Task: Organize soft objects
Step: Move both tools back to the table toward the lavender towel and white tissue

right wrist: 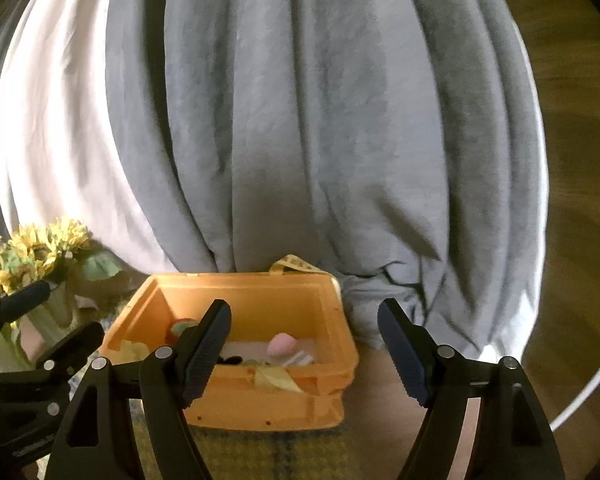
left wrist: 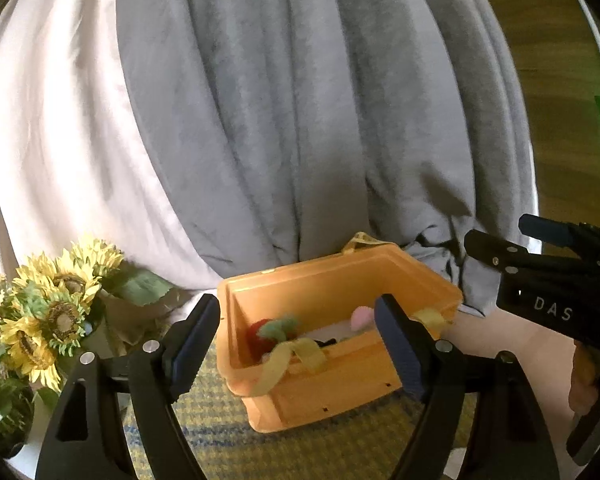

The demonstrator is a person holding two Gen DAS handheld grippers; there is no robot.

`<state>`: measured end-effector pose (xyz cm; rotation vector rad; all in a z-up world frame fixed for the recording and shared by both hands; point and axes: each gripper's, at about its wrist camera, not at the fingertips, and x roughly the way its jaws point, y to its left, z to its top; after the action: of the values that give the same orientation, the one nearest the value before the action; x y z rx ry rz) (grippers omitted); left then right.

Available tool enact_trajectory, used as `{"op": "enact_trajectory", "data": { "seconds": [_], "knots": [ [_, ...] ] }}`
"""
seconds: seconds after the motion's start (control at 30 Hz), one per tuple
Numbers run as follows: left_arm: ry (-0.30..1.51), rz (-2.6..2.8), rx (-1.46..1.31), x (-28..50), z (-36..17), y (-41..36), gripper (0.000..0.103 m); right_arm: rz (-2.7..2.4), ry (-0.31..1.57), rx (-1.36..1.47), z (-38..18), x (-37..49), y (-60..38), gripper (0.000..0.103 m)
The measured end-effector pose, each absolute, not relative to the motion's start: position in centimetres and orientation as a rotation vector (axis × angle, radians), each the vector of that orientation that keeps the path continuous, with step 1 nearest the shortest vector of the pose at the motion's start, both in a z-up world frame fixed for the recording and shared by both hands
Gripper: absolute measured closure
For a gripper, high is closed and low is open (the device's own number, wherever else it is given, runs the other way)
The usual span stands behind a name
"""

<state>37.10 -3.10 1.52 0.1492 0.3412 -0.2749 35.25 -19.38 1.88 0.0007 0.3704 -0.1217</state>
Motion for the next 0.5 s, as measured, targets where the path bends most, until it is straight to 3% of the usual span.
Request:
{"op": "enact_trajectory", "data": {
  "seconds": [0.5],
  "knots": [
    [0.369, -0.367, 0.188, 31.2, 0.3, -4.2, 0.023, -0.21, 0.409, 0.032, 0.9, 27.9, -20.5, 0.026]
  ]
}}
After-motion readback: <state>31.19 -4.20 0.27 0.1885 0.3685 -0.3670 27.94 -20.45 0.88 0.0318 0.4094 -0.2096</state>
